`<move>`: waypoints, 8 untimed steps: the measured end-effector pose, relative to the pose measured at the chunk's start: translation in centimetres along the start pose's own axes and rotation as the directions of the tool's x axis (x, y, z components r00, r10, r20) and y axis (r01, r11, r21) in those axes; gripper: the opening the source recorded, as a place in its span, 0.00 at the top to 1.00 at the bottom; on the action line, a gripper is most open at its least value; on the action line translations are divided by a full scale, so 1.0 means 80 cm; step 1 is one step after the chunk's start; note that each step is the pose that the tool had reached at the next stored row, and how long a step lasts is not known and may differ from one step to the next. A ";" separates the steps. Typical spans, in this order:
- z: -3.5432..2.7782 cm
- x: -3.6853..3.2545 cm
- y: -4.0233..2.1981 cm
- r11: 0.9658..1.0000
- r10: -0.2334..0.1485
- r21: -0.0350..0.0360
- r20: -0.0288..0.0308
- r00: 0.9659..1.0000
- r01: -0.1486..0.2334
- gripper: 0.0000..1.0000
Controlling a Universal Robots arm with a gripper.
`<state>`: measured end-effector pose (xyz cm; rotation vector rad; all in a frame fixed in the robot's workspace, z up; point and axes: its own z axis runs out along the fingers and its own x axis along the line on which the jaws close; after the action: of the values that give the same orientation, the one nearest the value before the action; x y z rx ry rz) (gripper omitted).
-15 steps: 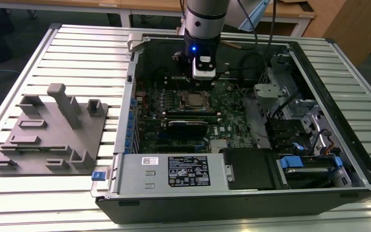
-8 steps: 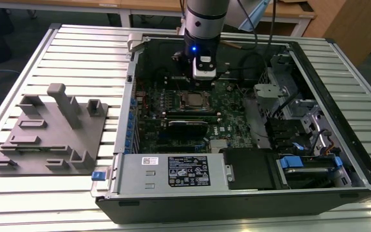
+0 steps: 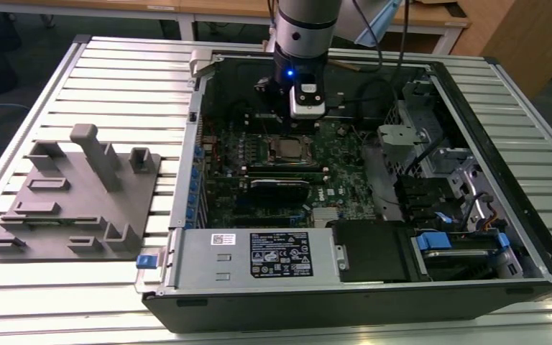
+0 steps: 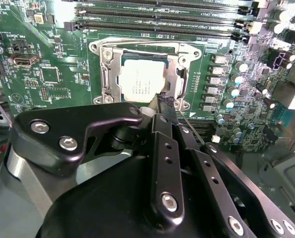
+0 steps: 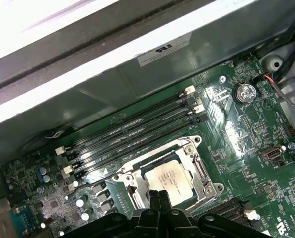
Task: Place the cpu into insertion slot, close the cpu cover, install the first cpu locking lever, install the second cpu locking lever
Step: 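Close the cpu cover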
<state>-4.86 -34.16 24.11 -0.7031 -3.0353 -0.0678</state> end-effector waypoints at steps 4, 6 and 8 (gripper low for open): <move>0.0000 0.0000 0.0000 1.000 0.000 0.000 0.000 1.000 0.000 0.89; 0.0000 0.0000 0.0000 1.000 0.000 0.000 0.000 1.000 0.000 0.89; 0.0000 0.0000 0.0000 1.000 0.000 0.000 0.000 1.000 0.000 0.89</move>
<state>-4.86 -34.16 24.11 -0.7028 -3.0353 -0.0679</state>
